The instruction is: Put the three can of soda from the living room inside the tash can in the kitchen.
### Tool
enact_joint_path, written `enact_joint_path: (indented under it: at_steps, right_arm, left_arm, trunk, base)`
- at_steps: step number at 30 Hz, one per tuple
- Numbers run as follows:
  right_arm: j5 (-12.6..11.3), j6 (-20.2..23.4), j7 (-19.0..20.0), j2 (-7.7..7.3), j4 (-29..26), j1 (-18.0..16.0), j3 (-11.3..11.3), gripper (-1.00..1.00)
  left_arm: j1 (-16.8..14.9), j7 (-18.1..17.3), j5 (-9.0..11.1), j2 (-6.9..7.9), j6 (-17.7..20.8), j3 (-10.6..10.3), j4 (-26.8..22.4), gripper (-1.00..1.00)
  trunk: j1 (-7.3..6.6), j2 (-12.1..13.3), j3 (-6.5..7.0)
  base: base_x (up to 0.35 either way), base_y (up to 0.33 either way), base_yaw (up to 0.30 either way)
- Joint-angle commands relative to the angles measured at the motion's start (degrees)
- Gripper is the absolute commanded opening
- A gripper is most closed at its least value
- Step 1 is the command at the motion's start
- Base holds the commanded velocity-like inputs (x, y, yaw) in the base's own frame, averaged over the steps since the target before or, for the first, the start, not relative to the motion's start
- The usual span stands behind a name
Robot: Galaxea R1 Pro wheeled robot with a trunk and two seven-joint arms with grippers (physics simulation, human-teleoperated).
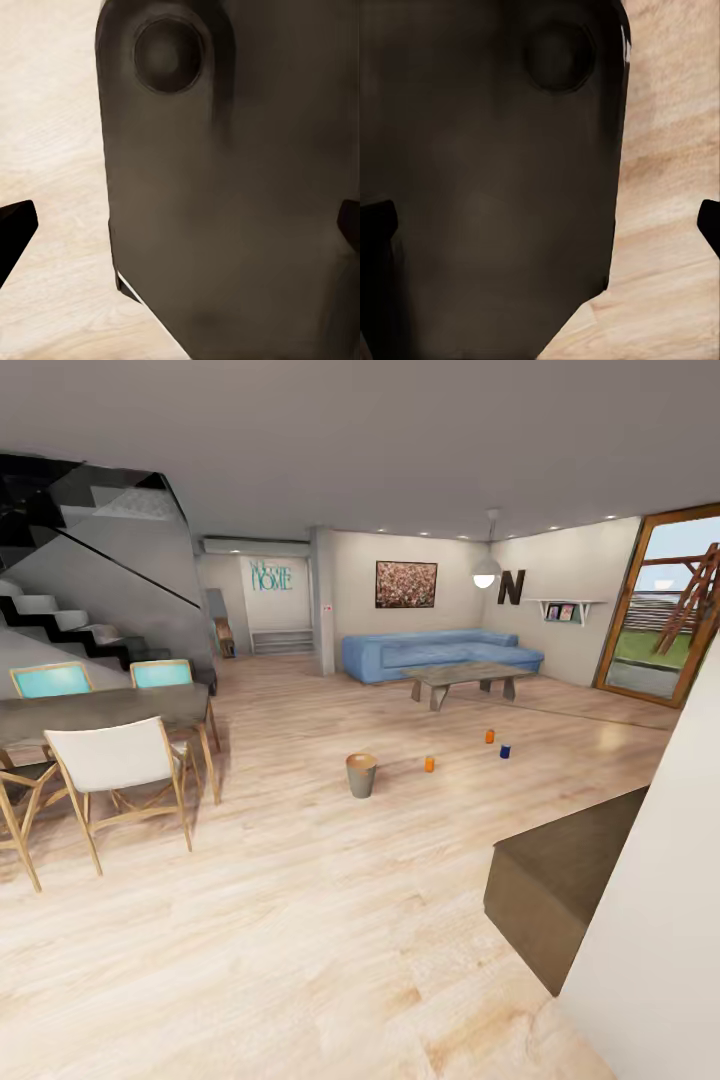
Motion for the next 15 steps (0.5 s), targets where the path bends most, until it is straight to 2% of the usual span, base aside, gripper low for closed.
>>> enact_joint_path:
  at_steps: [1, 5, 11, 15]
  right_arm:
    - [0.27, 0.06, 0.18, 0.33, -0.32, -0.33, 0.31, 1.0]
    - [0.2, -0.03, 0.08, 1.09, -1.52, -1.65, 0.38, 1.0]
    - [0.2, -0.03, 0.08, 1.09, -1.52, -3.62, 0.38, 1.0]
    - [0.2, -0.03, 0.08, 1.09, -1.52, -3.73, 0.38, 1.0]
  left_arm:
    - [0.32, -0.16, 0.3, 0.33, -0.06, 0.12, -0.3, 1.0]
    - [0.5, -0.16, 0.37, 1.61, -0.04, 0.11, -0.65, 1.0]
    - [0.5, -0.16, 0.37, 1.63, -0.04, 0.11, -0.65, 1.0]
    - [0.5, -0.16, 0.37, 1.63, -0.04, 0.11, -0.65, 1.0]
  trunk:
    - [0.0, 0.01, 0.0]
    - [0.0, 0.01, 0.0]
    - [0.0, 0.01, 0.0]
    - [0.0, 0.01, 0.0]
  base:
    - [0.0, 0.0, 0.0]
    - [0.0, 0.0, 0.0]
    - [0.0, 0.0, 0.0]
    - [0.0, 0.0, 0.0]
